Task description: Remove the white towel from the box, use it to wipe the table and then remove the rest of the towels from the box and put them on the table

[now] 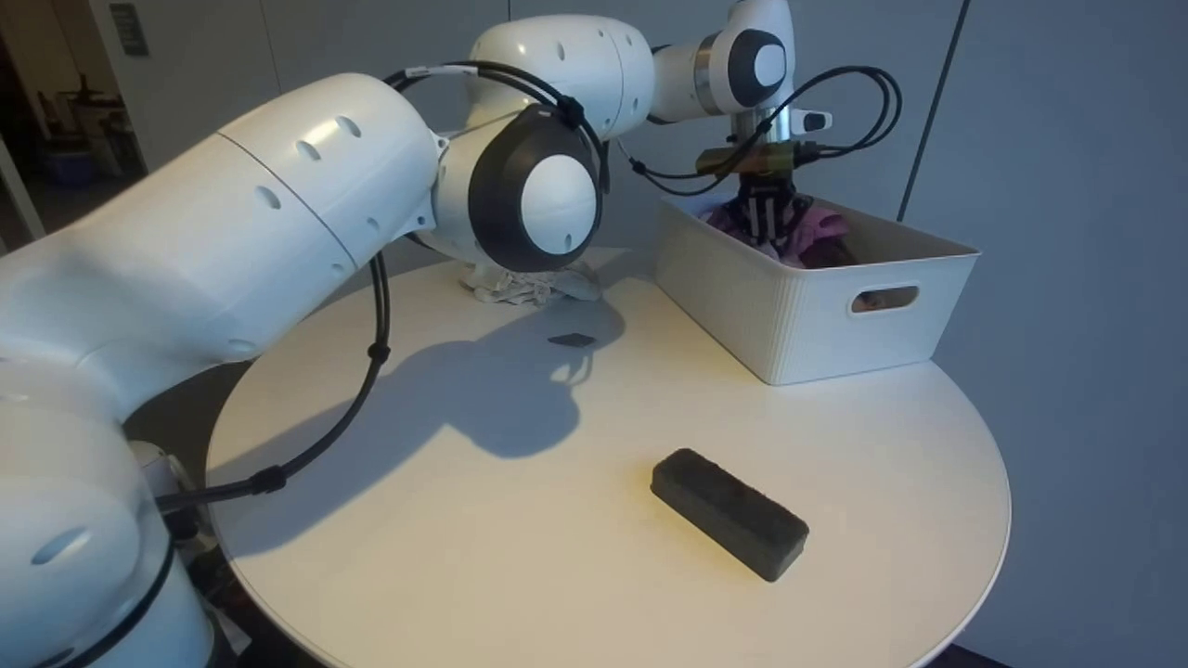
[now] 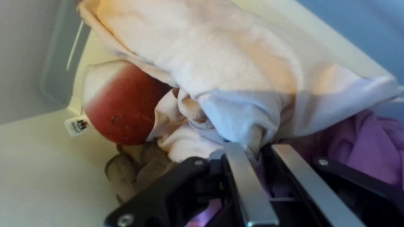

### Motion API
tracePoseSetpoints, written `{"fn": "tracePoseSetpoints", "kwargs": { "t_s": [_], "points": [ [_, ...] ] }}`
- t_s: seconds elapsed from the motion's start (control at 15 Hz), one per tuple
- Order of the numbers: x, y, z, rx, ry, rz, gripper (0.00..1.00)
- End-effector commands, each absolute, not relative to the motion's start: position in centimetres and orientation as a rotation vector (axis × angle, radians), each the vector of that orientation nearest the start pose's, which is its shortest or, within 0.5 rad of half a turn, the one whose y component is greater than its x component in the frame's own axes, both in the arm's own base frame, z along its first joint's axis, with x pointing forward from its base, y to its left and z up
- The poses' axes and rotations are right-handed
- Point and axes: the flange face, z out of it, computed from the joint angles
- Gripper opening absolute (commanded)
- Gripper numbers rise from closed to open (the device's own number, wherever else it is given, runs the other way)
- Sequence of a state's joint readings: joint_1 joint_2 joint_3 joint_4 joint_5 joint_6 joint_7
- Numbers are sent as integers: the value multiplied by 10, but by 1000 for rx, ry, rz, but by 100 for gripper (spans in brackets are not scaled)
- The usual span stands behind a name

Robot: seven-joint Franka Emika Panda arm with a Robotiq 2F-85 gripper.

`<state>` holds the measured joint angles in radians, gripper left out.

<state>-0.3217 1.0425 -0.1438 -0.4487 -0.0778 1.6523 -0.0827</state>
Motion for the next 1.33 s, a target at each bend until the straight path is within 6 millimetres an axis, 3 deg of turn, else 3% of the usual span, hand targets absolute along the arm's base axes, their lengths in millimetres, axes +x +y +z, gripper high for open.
{"fn": "tracePoseSetpoints", "kwargs": {
  "t_s": [0.0,0.73,1.27],
  "points": [
    [728,-303,507,-3344,458,-386,11],
    [674,-316,663,-3310,274,-819,11],
    [641,-297,740,-3280,87,-1022,11]
  ]
}}
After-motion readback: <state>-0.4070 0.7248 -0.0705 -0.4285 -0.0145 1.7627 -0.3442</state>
